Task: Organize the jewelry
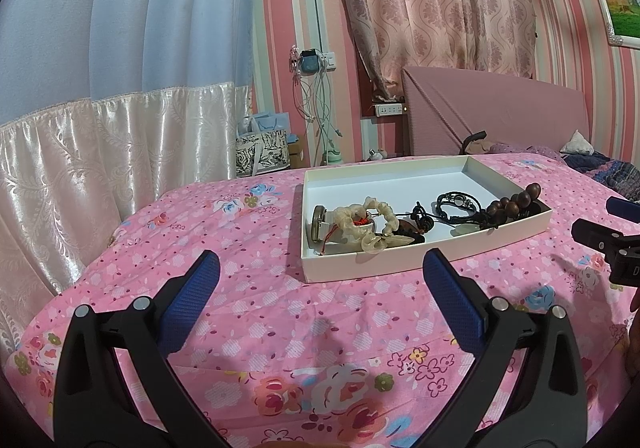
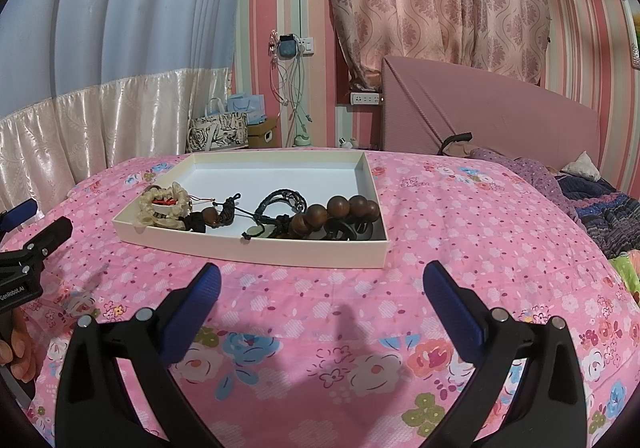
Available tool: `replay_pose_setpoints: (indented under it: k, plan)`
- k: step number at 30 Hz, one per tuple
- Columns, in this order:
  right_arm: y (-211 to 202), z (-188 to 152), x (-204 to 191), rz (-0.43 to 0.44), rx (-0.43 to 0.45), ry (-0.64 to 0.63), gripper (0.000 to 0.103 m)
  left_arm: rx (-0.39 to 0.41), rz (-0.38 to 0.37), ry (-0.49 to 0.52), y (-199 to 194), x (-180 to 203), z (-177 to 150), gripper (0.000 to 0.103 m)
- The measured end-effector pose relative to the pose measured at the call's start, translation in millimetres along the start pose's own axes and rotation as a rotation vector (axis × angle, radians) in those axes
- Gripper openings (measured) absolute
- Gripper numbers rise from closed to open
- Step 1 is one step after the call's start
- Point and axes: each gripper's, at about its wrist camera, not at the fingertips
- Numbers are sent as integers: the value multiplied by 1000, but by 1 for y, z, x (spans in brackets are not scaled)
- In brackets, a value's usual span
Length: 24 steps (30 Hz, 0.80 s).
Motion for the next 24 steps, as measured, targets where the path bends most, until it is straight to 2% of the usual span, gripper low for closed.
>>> replay_pose_setpoints:
  k: [24]
  plan:
    - [-1,-1,2,0,-1,2,101,-1,1,1,0,0,1,100]
Point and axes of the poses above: each gripper's, at about its wrist camera, not at the fingertips, and y roughly the way its jaws point, x to its right, z to its top, and after that the axes turned 5 degrees about -z, right-handed
